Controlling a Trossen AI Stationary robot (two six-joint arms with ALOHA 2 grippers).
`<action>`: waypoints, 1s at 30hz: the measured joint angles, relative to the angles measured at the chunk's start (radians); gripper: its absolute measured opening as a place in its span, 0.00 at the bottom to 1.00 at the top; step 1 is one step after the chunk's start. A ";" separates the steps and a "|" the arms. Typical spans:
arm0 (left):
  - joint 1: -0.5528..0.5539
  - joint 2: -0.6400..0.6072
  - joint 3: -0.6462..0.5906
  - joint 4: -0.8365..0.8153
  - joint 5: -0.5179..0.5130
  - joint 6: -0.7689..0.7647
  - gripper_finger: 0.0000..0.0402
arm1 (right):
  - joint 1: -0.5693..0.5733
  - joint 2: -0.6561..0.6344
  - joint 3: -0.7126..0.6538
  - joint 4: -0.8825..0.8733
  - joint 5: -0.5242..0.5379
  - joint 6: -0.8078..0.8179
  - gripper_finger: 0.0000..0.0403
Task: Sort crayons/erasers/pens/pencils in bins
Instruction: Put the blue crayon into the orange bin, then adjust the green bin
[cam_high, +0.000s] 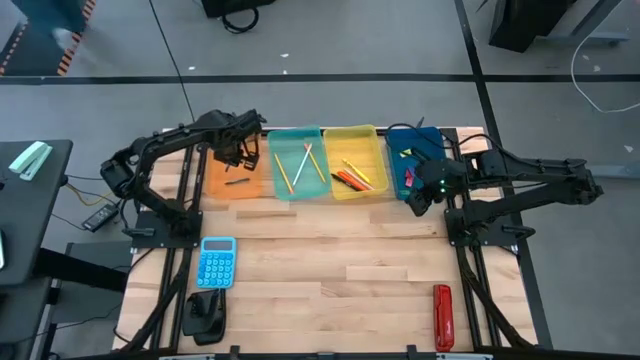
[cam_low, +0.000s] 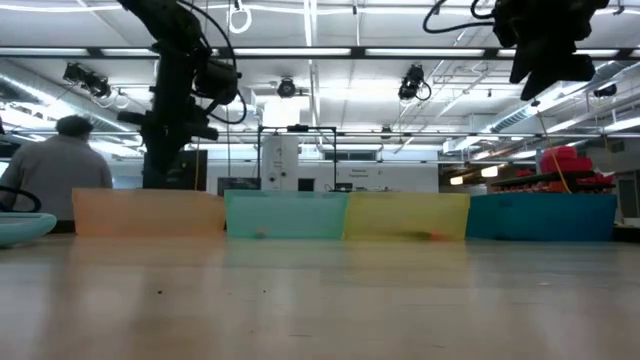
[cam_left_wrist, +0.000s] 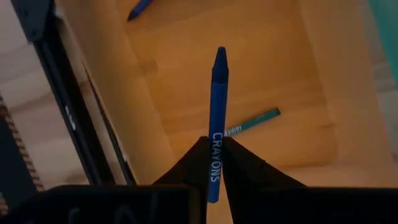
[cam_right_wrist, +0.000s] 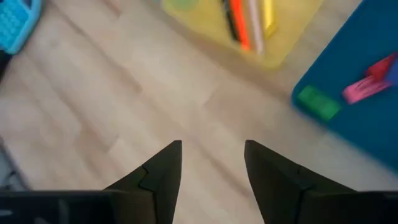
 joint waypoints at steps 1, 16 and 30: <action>0.007 0.000 -0.009 0.021 -0.005 0.014 0.12 | 0.001 0.000 0.000 0.000 -0.025 0.018 0.46; 0.037 -0.009 -0.106 0.261 0.105 0.208 0.38 | -0.017 0.089 0.000 0.221 0.350 0.050 0.46; -0.226 -0.066 -0.106 0.407 0.232 0.271 0.32 | -0.137 0.489 0.000 0.347 -0.025 0.341 0.46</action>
